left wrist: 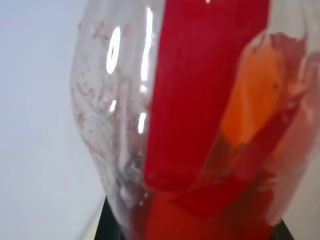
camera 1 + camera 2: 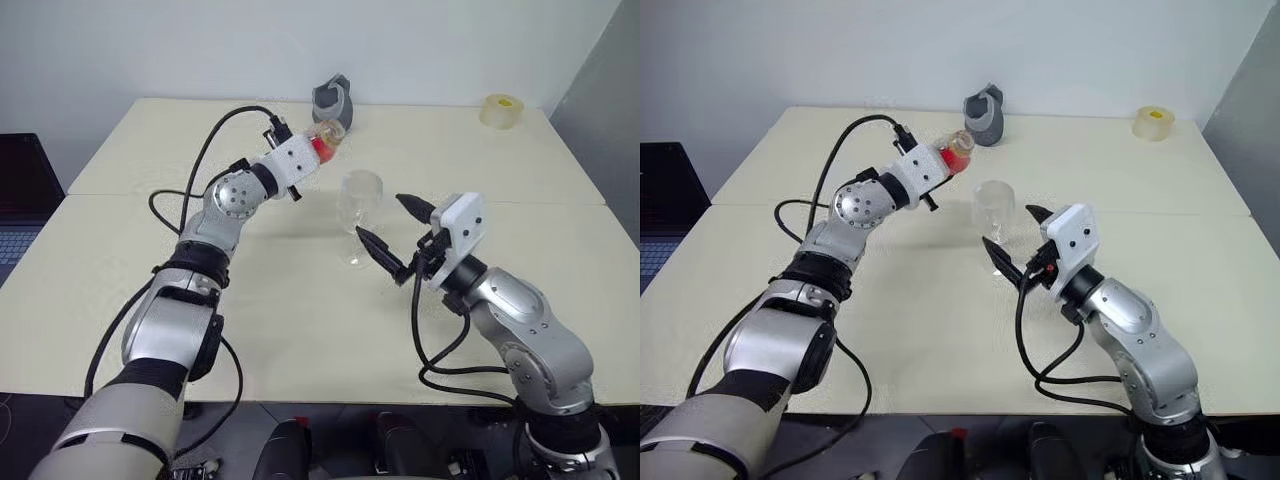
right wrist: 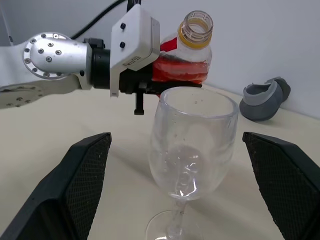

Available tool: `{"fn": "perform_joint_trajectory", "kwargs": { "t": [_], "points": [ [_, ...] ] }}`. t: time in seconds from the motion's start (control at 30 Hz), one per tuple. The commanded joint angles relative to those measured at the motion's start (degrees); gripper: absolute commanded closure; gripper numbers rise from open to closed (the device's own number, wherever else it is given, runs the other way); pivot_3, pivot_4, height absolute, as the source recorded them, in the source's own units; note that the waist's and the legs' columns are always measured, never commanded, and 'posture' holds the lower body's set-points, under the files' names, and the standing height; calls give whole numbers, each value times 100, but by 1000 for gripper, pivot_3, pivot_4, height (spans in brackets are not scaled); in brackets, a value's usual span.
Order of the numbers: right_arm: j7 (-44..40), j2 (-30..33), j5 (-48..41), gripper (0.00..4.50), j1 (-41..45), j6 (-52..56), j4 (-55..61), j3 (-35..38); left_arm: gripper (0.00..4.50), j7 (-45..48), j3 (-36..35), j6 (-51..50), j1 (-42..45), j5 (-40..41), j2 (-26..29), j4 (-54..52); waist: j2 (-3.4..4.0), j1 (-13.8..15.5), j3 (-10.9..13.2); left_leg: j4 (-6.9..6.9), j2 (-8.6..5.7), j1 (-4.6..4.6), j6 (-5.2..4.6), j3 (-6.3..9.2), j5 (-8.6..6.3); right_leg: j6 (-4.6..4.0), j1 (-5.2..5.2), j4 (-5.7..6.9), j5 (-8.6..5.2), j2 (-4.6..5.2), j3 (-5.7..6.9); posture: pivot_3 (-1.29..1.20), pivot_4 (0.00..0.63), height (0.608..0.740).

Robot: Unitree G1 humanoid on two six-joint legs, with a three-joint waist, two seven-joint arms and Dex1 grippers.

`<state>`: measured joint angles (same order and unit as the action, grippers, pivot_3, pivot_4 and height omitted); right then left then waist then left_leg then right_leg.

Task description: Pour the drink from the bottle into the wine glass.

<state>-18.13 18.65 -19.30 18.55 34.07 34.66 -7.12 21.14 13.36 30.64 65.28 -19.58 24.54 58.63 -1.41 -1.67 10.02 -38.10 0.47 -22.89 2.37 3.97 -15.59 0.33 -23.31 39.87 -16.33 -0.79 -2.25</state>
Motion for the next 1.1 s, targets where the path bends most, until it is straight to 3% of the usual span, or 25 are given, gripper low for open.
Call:
{"fn": "perform_joint_trajectory", "kwargs": {
  "t": [0.03,0.5,1.1],
  "points": [
    [63,-111,90,0,154,-160,87,-15,3600,-502,168,601,389,-373,127,109,0,0,0,0,0,0,0,0,0,0,0,-1,0,0,0,0,150,740],
    [196,-376,144,0,407,39,-63,97,3601,-1704,872,1385,773,-1575,471,556,0,-4,0,0,0,-1,0,-4,0,0,-7,4,0,0,4,0,150,740],
    [41,-196,56,0,266,449,102,184,3601,-2605,1350,1530,1095,-2315,622,703,0,-2,0,1,2,-1,1,-34,0,0,-13,8,0,1,4,0,150,740]
  ]
}}
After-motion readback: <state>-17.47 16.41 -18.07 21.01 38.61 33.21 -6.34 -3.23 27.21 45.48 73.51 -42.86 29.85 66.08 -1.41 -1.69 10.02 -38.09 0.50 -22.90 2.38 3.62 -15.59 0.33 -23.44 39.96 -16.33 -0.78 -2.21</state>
